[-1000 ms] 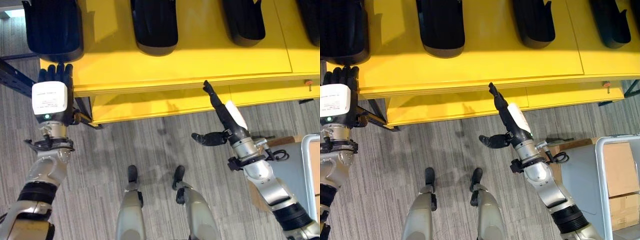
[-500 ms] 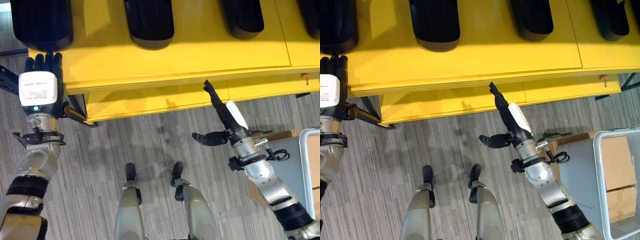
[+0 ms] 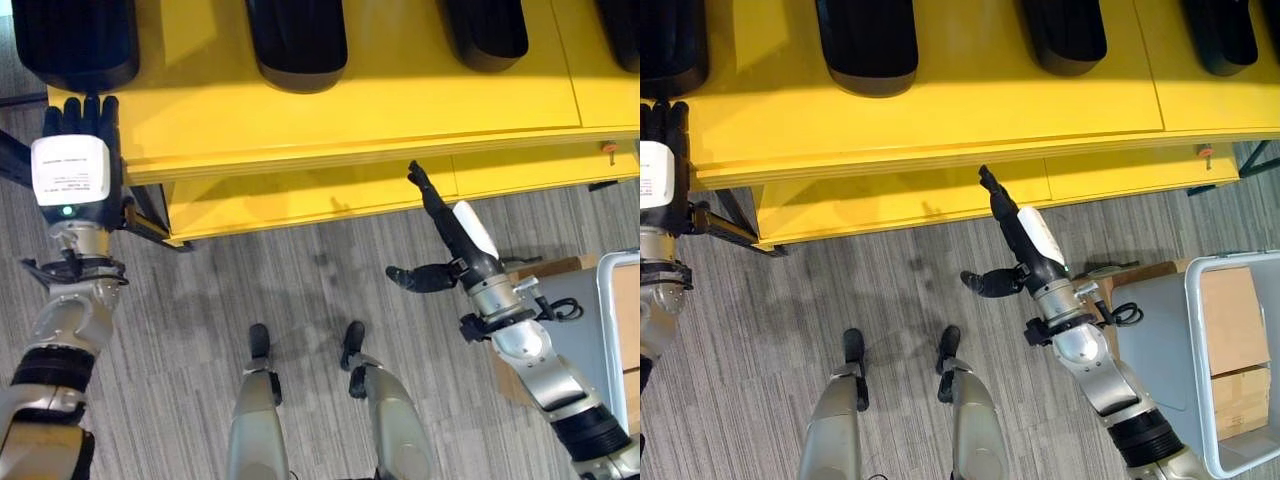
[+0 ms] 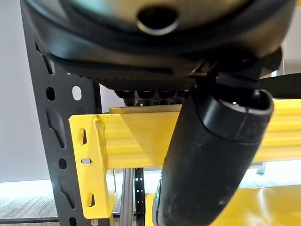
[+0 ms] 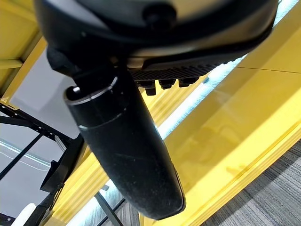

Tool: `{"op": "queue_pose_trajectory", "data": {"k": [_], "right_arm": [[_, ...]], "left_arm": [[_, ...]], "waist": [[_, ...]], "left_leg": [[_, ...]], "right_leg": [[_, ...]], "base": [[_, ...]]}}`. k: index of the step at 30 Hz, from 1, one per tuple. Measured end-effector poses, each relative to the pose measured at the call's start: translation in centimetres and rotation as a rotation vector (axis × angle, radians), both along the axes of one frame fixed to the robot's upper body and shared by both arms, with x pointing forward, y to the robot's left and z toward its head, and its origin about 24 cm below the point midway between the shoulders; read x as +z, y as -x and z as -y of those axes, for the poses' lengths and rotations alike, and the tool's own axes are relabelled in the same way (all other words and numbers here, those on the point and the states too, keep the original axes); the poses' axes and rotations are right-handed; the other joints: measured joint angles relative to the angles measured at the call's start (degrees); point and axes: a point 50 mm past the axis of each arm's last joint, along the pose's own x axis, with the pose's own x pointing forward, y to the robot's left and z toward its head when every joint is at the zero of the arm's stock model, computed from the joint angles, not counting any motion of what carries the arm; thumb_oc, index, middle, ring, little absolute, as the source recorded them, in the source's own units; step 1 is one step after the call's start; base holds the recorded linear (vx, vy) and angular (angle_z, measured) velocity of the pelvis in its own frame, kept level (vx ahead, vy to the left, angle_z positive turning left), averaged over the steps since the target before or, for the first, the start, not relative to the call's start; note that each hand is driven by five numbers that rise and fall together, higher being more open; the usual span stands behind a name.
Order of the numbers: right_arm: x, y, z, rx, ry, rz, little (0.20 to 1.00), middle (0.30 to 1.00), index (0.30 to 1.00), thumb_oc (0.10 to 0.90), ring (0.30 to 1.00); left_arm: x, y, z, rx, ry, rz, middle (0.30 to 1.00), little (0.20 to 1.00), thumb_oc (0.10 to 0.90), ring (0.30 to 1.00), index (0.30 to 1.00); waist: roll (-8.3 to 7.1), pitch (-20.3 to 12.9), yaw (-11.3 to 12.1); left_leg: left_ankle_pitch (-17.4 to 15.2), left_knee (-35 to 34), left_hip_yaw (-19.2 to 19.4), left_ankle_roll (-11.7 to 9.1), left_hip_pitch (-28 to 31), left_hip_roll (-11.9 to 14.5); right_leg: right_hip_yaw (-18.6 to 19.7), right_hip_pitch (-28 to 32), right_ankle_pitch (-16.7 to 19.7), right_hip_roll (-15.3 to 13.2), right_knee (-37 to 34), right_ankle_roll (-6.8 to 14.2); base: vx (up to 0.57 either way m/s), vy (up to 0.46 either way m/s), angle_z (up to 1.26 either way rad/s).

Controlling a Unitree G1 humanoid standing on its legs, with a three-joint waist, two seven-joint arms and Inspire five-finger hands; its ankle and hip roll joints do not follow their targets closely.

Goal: Move parts from the plastic box to the shelf.

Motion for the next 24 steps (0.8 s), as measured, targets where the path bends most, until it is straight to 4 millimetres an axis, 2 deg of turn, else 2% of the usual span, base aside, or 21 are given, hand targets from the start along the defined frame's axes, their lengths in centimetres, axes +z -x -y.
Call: {"op": "queue_pose_trajectory", "data": {"k": [7, 10, 14, 17, 21, 24], "right_arm": [[0.0, 0.0, -0.1, 0.008, 0.0, -0.002, 1.0, 1.0, 1.0, 0.9, 1.0], [-0.1, 0.0, -0.5, 0.019, -0.02, -0.008, 1.0, 1.0, 1.0, 0.9, 1.0], [-0.1, 0.0, -0.7, 0.022, -0.028, -0.004, 1.0, 1.0, 1.0, 0.9, 1.0], [0.1, -0.1, -0.9, 0.028, -0.03, 0.004, 1.0, 1.0, 1.0, 0.9, 1.0], [0.5, -0.4, -1.6, 0.051, -0.021, 0.01, 1.0, 1.0, 1.0, 0.9, 1.0], [1.1, -0.6, -2.5, 0.087, -0.009, 0.034, 1.0, 1.0, 1.0, 0.9, 1.0]], "left_arm": [[-1.8, 1.8, 0.9, -0.056, 0.005, -0.021, 1.0, 1.0, 0.9, 1.0, 1.0], [-4.4, 3.6, 2.0, -0.105, 0.081, -0.043, 1.0, 1.0, 0.9, 1.0, 1.0], [-6.8, 5.2, 4.0, -0.194, 0.142, -0.082, 1.0, 1.0, 0.9, 1.0, 1.0], [-9.3, 7.3, 5.9, -0.291, 0.195, -0.182, 1.0, 1.0, 0.9, 1.0, 1.0], [-11.9, 9.1, 6.8, -0.329, 0.265, -0.307, 1.0, 1.0, 0.9, 1.0, 1.0], [-12.4, 9.8, 7.0, -0.35, 0.306, -0.341, 1.0, 1.0, 0.9, 1.0, 1.0]], "waist": [[0.02, 0.01, 0.43], [0.5, 0.49, 1.13], [1.46, 0.99, 3.5], [2.58, 1.34, 4.79], [3.51, 1.61, 7.17], [4.06, 1.63, 8.49]], "left_leg": [[0.01, -0.17, -0.06, 0.0, 0.48, -0.06], [0.01, -1.14, -0.1, 0.01, 2.97, -0.26], [0.1, -2.39, -0.28, -0.19, 4.99, -0.38], [0.82, -3.41, -1.63, -0.28, 5.39, -0.78], [1.81, -4.9, -2.77, -0.34, 6.75, -1.38], [2.04, -5.85, -3.87, -0.41, 8.36, -1.83]], "right_leg": [[-0.09, 0.4, -0.14, -0.07, 0.12, -0.04], [-0.3, 2.77, -0.45, -0.32, -0.18, 0.17], [-0.5, 4.3, -1.04, -0.44, -0.09, 0.13], [-1.97, 4.97, -1.49, -0.84, 0.14, 0.01], [-3.27, 6.42, -2.22, -1.47, 0.64, 0.15], [-4.29, 7.92, -3.22, -2.01, 1.0, 0.28]], "base": [[0.01, -0.009, 0.01], [0.01, -0.019, 0.02], [0.01, -0.03, 0.05], [0.03, -0.063, 0.22], [0.02, -0.052, 0.17], [0.01, -0.053, 0.23]]}}
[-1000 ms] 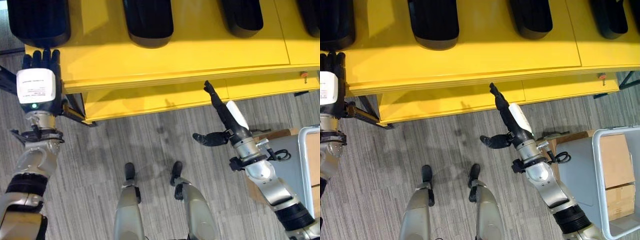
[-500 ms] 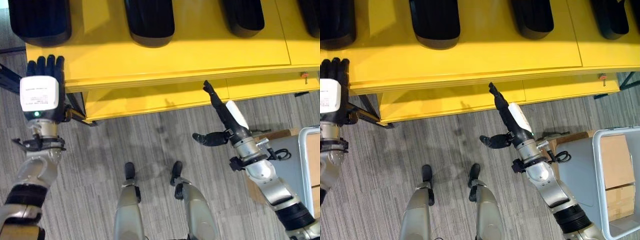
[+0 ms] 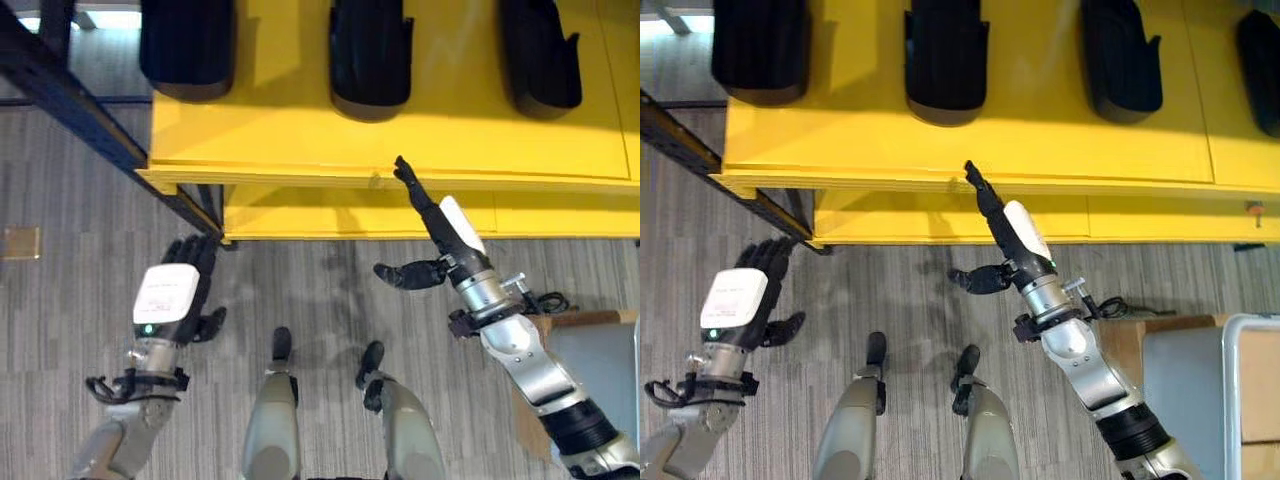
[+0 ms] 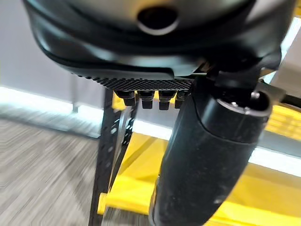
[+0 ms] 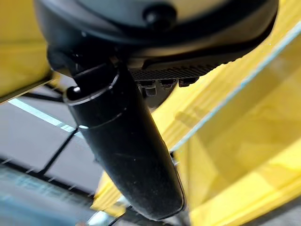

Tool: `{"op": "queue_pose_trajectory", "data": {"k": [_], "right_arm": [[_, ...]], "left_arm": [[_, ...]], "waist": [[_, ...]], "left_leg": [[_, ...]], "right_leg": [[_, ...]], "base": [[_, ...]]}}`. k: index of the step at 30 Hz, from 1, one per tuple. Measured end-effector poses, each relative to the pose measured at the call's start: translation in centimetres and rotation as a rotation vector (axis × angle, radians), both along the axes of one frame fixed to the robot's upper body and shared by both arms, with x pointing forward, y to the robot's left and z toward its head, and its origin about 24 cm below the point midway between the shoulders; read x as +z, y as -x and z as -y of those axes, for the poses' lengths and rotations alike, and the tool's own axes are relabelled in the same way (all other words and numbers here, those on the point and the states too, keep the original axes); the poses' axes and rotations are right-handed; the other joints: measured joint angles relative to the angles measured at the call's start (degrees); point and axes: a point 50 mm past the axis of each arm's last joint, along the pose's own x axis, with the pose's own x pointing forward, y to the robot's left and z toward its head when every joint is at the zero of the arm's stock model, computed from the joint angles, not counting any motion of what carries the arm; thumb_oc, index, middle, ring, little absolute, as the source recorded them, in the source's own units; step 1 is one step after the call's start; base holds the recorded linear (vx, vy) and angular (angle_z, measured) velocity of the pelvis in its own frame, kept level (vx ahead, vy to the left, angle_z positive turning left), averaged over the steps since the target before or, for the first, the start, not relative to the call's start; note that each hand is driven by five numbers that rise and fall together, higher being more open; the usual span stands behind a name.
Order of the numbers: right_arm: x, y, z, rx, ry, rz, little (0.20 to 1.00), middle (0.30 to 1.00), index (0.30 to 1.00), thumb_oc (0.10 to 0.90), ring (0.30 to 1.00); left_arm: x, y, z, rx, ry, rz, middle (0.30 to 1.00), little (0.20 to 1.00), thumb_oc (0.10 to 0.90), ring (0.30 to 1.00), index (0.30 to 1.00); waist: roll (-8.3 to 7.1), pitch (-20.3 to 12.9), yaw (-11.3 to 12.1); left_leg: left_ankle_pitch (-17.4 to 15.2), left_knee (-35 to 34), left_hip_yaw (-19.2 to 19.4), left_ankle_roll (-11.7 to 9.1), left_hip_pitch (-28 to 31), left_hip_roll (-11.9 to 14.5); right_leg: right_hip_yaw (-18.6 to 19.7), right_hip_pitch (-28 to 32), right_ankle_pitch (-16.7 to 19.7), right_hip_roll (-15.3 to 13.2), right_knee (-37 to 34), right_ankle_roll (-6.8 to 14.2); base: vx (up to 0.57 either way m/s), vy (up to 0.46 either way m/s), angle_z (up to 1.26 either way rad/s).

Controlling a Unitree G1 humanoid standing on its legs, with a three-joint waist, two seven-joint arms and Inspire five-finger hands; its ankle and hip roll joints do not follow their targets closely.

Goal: Move parts from the plastic box to the shelf.

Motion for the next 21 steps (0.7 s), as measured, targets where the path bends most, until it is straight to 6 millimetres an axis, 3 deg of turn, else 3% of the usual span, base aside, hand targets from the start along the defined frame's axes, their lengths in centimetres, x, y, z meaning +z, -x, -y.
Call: {"op": "queue_pose_trajectory", "data": {"k": [5, 11, 21], "right_arm": [[1.1, -0.5, -1.1, 0.025, 0.042, 0.057, 1.0, 1.0, 1.0, 0.9, 1.0], [2.5, -2.2, -1.9, -0.017, 0.179, 0.151, 1.0, 1.0, 1.0, 0.9, 1.0], [2.0, -4.0, -0.2, -0.146, 0.316, 0.146, 1.0, 1.0, 1.0, 0.9, 1.0]], "left_arm": [[0.6, -0.1, 0.5, -0.032, 0.082, 0.017, 1.0, 1.0, 0.9, 1.0, 1.0], [0.5, -0.5, 1.2, -0.063, 0.121, -0.001, 1.0, 1.0, 0.9, 1.0, 1.0], [0.4, -0.4, 1.4, -0.083, 0.122, -0.016, 1.0, 1.0, 0.9, 1.0, 1.0]], "waist": [[0.53, -0.05, 2.14], [0.73, -0.08, 2.96], [1.47, -0.02, 2.98]], "left_leg": [[0.78, -0.95, -1.72, -0.15, 0.29, -0.92], [1.31, -1.32, -2.53, 0.14, 0.76, -1.85], [1.4, -1.28, -2.88, 0.17, -0.3, -1.9]], "right_leg": [[-1.7, 0.48, -1.04, -1.21, 1.97, 0.23], [-1.88, 0.59, -1.91, -2.27, 3.28, 0.38], [-2.25, -0.1, -1.9, -2.29, 3.21, 0.38]], "base": [[0.01, -0.032, 0.21], [0.0, -0.02, 0.11], [0.0, -0.008, 0.01]]}}
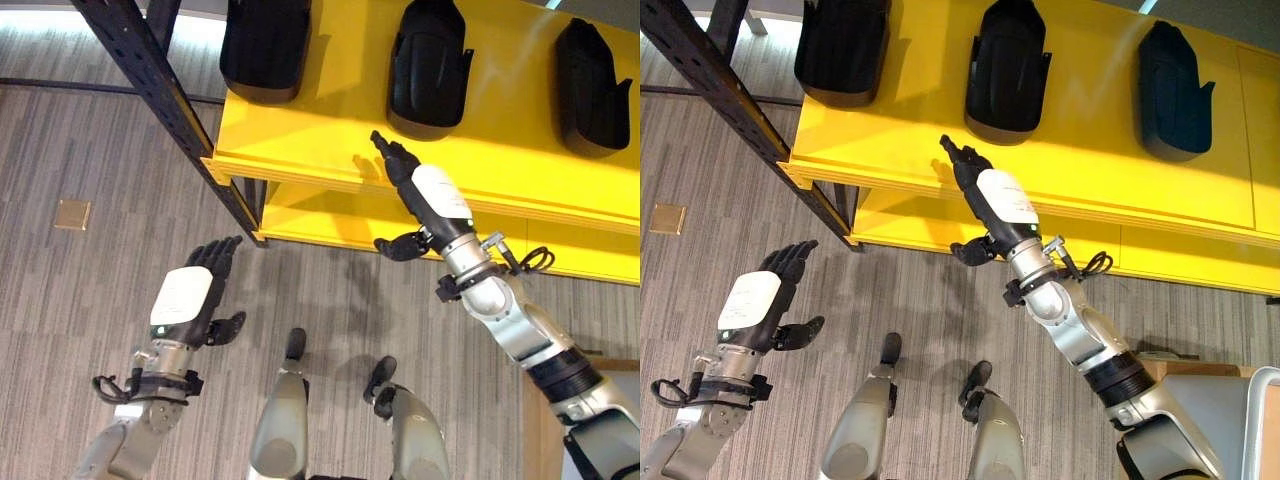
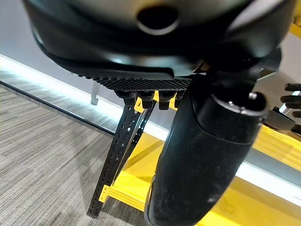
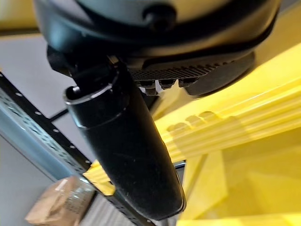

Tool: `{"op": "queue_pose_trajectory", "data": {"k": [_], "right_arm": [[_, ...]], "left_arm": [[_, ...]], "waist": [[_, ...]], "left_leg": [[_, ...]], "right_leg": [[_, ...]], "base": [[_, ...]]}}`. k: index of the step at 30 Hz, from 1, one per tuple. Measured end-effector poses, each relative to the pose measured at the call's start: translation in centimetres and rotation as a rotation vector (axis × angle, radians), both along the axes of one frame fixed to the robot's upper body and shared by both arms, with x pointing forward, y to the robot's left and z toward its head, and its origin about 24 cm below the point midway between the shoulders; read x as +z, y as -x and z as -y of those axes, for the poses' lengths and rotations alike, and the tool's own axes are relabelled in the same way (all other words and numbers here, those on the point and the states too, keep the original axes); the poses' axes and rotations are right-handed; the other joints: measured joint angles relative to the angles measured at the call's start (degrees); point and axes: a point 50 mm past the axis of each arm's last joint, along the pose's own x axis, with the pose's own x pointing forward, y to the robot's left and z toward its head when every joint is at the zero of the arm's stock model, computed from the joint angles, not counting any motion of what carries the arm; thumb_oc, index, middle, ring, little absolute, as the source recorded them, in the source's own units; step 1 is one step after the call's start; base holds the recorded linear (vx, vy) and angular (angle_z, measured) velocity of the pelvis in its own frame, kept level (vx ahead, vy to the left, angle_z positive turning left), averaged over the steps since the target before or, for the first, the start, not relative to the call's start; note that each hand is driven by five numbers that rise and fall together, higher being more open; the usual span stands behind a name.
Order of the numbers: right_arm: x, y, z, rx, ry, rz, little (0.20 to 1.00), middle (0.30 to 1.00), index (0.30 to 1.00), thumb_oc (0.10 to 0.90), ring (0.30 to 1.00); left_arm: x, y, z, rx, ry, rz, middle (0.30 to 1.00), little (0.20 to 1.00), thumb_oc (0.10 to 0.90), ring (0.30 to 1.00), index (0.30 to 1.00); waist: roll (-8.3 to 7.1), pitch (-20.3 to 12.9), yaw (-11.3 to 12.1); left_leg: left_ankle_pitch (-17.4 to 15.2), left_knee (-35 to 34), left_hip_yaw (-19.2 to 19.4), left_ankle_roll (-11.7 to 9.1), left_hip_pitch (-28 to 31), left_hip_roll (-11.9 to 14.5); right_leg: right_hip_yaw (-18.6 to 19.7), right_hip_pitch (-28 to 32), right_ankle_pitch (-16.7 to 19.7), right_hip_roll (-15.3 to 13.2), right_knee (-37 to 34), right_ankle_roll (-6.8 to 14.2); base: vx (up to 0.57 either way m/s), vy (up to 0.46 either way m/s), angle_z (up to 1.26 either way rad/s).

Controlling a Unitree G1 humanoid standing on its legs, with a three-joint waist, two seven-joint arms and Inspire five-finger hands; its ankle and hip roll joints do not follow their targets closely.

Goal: Move parts from the plastic box to the shelf.

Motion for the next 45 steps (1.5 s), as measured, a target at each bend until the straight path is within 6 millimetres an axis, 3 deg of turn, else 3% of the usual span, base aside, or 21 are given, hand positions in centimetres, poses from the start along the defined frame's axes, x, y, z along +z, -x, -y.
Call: {"op": "queue_pose_trajectory", "data": {"k": [5, 13, 23, 45], "right_arm": [[0.8, -1.5, 0.5, -0.055, 0.102, 0.035, 1.0, 1.0, 1.0, 0.9, 1.0], [0.6, -2.8, 1.1, -0.116, 0.179, 0.019, 1.0, 1.0, 1.0, 0.9, 1.0], [1.2, -5.3, 1.7, -0.214, 0.234, 0.012, 1.0, 1.0, 1.0, 0.9, 1.0], [1.3, -6.0, 2.3, -0.263, 0.212, 0.025, 1.0, 1.0, 1.0, 0.9, 1.0]], "left_arm": [[-0.1, 0.1, 0.0, -0.001, 0.002, -0.004, 1.0, 1.0, 0.9, 1.0, 1.0], [-0.1, 0.1, -0.1, 0.002, 0.036, -0.007, 1.0, 1.0, 0.9, 1.0, 1.0], [-0.1, 0.1, 0.0, 0.001, 0.041, -0.011, 1.0, 1.0, 0.9, 1.0, 1.0], [-0.2, 0.0, 0.0, 0.005, 0.076, -0.015, 1.0, 1.0, 0.9, 1.0, 1.0]], "waist": [[1.27, -0.03, 0.23], [1.52, 0.04, 1.11], [2.95, 0.19, 1.69], [3.05, 0.18, 1.75]], "left_leg": [[0.02, -0.02, -0.3, 0.04, -0.27, -0.02], [0.02, 0.01, -0.79, 0.04, -0.86, -0.09], [0.32, 0.03, -1.17, 0.08, -2.27, -0.28], [0.45, 0.93, -1.47, -0.04, -3.91, -0.33]], "right_leg": [[-0.4, 0.01, -0.01, 0.02, -0.19, 0.01], [-1.07, -0.13, -0.05, 0.01, -0.46, 0.03], [-1.38, -1.42, -0.09, -0.15, -0.09, -0.03], [-1.41, -3.25, -0.55, -0.46, 1.3, -0.29]], "base": [[0.0, -0.011, 0.02], [0.0, -0.011, 0.03], [0.0, -0.001, 0.01], [0.0, 0.0, 0.0]]}}
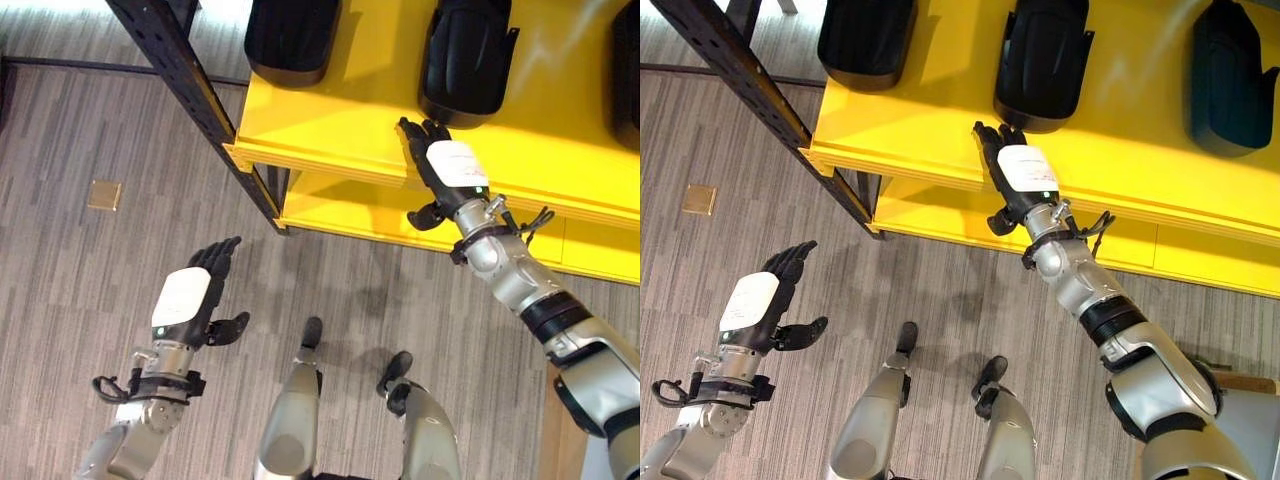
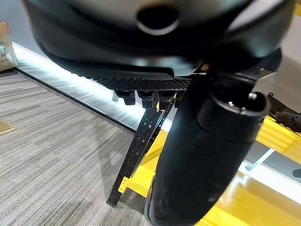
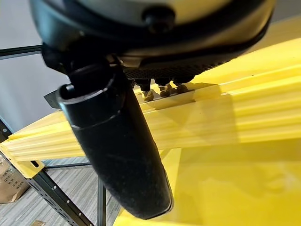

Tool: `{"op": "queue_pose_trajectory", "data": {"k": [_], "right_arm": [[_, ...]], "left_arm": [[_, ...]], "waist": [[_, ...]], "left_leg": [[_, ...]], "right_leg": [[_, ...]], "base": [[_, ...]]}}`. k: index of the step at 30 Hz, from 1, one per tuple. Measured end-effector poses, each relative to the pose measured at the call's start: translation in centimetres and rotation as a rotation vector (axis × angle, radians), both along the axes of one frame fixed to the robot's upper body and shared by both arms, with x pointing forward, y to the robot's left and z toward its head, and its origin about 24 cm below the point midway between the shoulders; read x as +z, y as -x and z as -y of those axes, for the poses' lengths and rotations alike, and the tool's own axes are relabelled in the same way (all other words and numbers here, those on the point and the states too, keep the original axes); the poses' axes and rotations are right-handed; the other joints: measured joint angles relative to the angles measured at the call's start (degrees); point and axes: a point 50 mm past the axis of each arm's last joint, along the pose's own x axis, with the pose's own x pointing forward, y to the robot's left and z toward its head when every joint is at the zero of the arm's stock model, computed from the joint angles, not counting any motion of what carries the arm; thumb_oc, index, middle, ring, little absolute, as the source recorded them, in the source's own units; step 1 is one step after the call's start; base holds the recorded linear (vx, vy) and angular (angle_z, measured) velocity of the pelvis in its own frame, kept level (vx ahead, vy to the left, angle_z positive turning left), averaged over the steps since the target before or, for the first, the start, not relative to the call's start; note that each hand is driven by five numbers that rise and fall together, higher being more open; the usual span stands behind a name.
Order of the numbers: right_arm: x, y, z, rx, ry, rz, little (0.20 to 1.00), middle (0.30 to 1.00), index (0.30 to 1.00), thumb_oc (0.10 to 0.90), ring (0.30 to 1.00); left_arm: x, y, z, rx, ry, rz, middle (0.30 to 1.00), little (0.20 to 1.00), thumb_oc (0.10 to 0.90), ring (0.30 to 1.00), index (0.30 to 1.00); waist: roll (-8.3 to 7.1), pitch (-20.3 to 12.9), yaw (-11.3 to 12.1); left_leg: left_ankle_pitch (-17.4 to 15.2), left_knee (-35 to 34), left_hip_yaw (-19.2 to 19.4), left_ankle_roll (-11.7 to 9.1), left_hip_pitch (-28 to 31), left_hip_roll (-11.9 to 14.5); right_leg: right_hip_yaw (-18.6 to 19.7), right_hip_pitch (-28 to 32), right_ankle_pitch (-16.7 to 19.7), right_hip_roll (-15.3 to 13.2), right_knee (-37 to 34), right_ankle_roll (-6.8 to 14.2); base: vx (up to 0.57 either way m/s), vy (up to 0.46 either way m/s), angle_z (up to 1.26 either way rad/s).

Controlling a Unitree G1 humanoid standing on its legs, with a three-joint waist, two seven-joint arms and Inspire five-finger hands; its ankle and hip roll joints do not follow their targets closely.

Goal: Move parts from the plastic box to the shelf.

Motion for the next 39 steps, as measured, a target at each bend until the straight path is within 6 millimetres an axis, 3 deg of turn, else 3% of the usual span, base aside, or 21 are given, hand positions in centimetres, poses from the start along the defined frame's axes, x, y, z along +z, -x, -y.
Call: {"op": "queue_pose_trajectory", "data": {"k": [39], "right_arm": [[1.9, -1.3, 1.4, -0.091, 0.013, 0.027, 1.0, 1.0, 1.0, 0.9, 1.0]], "left_arm": [[-0.3, 0.2, -0.2, 0.013, 0.0, -0.016, 1.0, 1.0, 0.9, 1.0, 1.0]], "waist": [[0.01, -0.01, 1.25]], "left_leg": [[0.69, -0.05, -0.35, -0.2, -1.4, -0.06]], "right_leg": [[-0.05, -1.78, -0.16, -0.24, 1.22, -0.24]], "base": [[0.0, 0.0, 0.0]]}}
